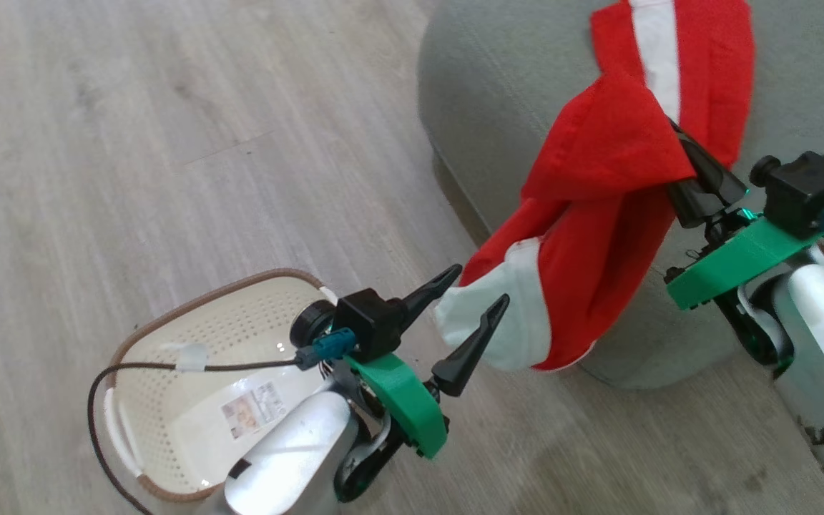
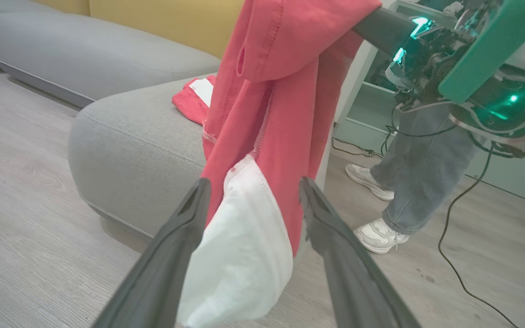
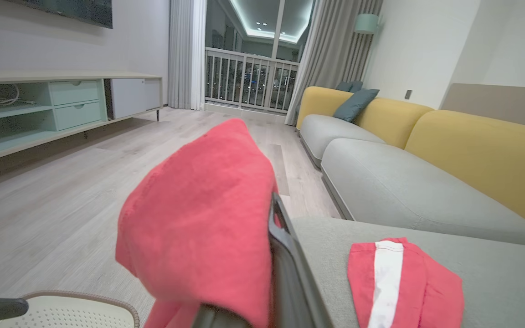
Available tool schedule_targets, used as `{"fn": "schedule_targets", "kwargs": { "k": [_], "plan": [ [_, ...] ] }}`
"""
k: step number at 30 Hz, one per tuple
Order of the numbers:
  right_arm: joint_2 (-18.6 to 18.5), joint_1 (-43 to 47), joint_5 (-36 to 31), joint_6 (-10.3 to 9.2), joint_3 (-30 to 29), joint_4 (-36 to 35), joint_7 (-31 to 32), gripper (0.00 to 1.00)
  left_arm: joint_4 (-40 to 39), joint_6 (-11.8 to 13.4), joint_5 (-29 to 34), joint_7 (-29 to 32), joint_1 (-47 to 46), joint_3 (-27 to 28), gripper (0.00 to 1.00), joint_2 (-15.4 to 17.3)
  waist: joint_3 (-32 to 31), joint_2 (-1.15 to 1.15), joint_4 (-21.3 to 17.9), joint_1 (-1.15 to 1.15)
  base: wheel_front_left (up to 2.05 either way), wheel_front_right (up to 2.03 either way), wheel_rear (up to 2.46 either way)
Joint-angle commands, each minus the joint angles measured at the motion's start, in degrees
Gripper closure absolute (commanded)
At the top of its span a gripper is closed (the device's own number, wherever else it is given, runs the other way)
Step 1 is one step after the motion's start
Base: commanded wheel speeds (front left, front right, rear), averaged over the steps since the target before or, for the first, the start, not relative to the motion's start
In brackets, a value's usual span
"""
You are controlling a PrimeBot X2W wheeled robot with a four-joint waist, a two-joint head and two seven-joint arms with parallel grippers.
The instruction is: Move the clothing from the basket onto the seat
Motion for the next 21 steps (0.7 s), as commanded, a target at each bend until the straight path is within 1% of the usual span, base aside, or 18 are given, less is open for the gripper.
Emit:
{"fn": "schedule_targets", "kwargs": {
  "k": [1, 8, 12, 17, 21],
  "plan": [
    [-1.2, 0.0, -0.3, -0.02, -0.5, -2.1, -0.3, 1.0, -1.8, -0.1, -0.3, -0.7, -1.9, 1.3, 0.0, -0.2, 0.2, 0.0, -1.4, 0.0, 0.0, 0.0, 0.0],
    [-1.7, 0.6, -0.4, -0.02, -1.6, -2.3, -0.3, 1.0, -1.5, -0.1, -0.7, -0.7, -1.9, 0.4, 0.0, -0.2, 0.1, 0.0, -4.4, 0.0, 0.0, 0.0, 0.0],
    [-1.9, 0.9, -0.3, -0.02, -2.2, -2.3, -0.3, 1.0, -1.5, -0.1, -0.9, -0.7, -2.0, 0.1, 0.0, -0.2, 0.3, 0.0, -5.4, 0.0, 0.0, 0.0, 0.0],
    [-1.6, 0.4, 0.2, -0.02, -3.5, -2.0, -0.3, 1.0, -1.5, -0.1, -0.6, -0.7, -2.8, -0.4, 0.0, -0.2, 2.1, 0.0, -5.5, 0.0, 0.0, 0.0, 0.0],
    [-1.0, -2.5, 0.0, -0.02, -6.9, -0.1, -0.3, 1.0, -1.3, -0.1, 0.1, -0.7, -4.3, -0.8, 0.0, -0.2, 6.1, 0.0, -4.6, 0.0, 0.0, 0.0, 0.0]
  ]
}}
